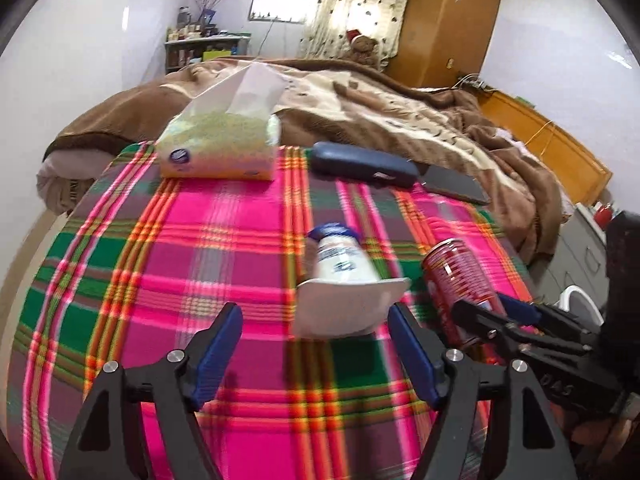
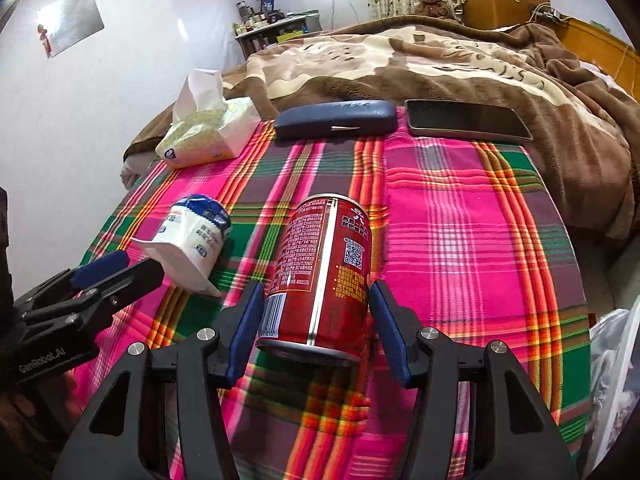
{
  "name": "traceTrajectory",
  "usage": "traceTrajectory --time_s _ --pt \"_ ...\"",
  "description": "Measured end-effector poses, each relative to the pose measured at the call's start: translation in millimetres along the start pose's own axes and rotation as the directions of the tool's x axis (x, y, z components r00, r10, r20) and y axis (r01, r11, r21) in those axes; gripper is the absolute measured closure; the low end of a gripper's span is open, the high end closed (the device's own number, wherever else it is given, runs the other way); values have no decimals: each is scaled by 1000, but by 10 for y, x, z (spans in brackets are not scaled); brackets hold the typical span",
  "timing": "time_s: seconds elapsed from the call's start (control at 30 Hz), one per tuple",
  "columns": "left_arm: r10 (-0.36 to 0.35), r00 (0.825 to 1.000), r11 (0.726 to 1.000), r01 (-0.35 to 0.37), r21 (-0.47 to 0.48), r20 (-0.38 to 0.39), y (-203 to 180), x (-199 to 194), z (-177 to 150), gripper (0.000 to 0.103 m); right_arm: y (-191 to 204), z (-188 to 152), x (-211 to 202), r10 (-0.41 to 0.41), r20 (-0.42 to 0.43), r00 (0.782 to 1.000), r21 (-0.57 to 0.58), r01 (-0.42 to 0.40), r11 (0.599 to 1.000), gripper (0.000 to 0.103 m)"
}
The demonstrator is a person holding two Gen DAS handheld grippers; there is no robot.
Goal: Collect trash
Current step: 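Grasp the white milk bottle with the left tool while the right tool grasps the red soda can, then carry the milk bottle with the left tool while the right tool carries the soda can to the bin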
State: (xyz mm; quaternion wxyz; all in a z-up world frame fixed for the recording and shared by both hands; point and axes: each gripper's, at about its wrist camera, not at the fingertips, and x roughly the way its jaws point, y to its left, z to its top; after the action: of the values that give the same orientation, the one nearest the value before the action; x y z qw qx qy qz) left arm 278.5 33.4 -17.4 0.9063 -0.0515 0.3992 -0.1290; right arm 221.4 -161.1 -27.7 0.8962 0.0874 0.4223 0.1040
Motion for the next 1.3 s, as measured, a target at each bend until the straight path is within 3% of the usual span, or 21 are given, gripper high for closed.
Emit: traceTrajectory --time_s 0.33,0.63,0.7,0.8,1.3 --pt "49 998 999 -49 11 -27 -210 246 57 28 -68 -4 -16 -10 11 1000 -4 10 1000 47" --pt "82 996 997 -82 4 -41 -178 422 87 28 -63 0 -19 -16 20 1000 -25 16 1000 47" --pt "77 996 997 -77 3 -34 -176 425 98 28 -66 -4 -20 -15 22 1000 -27 16 1000 47" --pt "82 996 997 -82 4 -40 -186 442 99 38 -66 -4 -20 -16 25 1000 -31 17 999 47" --pt "104 995 994 -104 23 -9 -254 264 51 39 -76 -19 -112 -17 48 999 -19 18 1000 48"
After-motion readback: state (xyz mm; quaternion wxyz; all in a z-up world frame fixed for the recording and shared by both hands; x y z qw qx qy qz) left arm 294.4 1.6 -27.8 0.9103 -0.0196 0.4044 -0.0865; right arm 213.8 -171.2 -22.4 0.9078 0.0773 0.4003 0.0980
